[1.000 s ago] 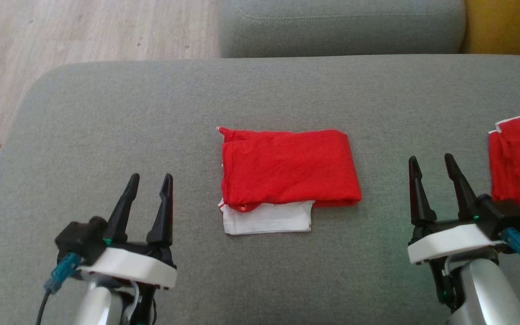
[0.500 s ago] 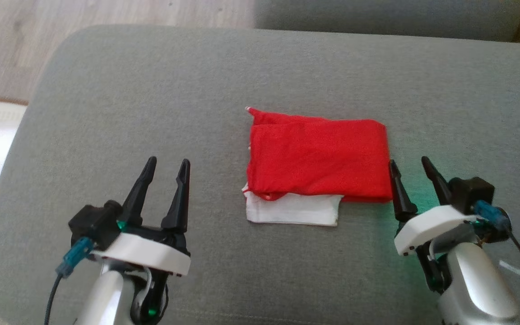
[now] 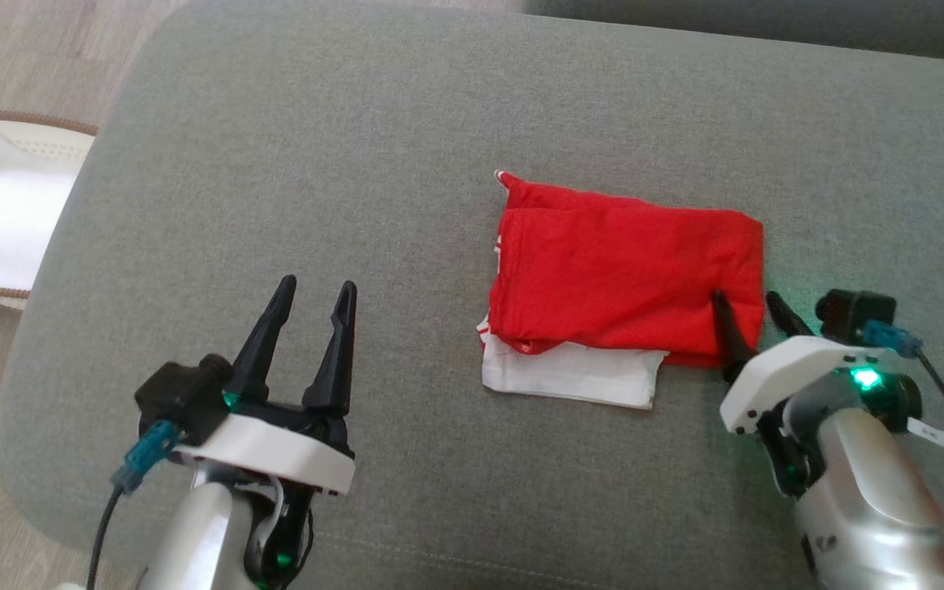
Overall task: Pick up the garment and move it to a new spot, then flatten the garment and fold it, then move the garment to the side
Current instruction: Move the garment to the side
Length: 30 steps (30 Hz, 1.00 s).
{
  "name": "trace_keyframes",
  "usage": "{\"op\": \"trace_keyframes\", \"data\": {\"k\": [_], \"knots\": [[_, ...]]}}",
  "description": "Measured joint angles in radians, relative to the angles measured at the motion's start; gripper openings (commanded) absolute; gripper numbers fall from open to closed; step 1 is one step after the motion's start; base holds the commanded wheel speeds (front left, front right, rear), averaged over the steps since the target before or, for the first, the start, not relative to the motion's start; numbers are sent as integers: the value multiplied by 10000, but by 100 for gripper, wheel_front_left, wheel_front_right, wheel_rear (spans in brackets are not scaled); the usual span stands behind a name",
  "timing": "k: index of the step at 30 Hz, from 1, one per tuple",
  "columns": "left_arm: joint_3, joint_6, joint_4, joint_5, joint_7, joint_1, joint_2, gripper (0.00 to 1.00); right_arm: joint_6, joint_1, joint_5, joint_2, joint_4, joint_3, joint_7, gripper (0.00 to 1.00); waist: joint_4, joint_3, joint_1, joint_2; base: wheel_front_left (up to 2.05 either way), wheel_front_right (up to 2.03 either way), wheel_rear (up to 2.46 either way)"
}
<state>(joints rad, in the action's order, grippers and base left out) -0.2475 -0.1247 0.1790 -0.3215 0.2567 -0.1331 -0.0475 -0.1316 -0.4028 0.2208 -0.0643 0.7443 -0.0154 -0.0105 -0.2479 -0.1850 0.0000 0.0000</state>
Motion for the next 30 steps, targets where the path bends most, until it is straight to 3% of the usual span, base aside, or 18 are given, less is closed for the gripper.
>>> {"op": "trace_keyframes", "data": {"k": [2,3,4,5,6,14,25,30], "knots": [[2,0,15,0,0,-4,0,100,0,-141,50,0,146,-198,0,100,31,-18,0,0,0,0,0],[0,0,27,2,0,-10,0,100,0,-205,-12,-2,211,-297,0,87,61,-18,0,0,0,0,0],[0,0,40,2,0,-17,0,100,0,-246,-127,-2,270,-414,12,87,99,-11,0,0,0,0,0],[0,0,48,4,0,-31,0,100,0,-280,-244,-2,341,-516,48,22,139,4,0,0,0,0,0],[0,0,58,6,0,-46,0,100,0,-305,-366,-6,418,-640,132,0,180,31,1,0,0,0,0],[-130,0,109,180,0,-120,0,100,0,-389,-1275,-420,596,-1572,986,0,813,341,0,0,0,0,0],[-610,0,31,196,0,-178,0,100,0,-1330,-1172,-2886,-756,-3315,769,0,2536,346,0,0,0,0,0],[-1053,0,-207,305,0,-683,2,100,0,-1826,-897,-4224,-1197,-3242,343,0,3335,6,0,0,0,0,0]]}}
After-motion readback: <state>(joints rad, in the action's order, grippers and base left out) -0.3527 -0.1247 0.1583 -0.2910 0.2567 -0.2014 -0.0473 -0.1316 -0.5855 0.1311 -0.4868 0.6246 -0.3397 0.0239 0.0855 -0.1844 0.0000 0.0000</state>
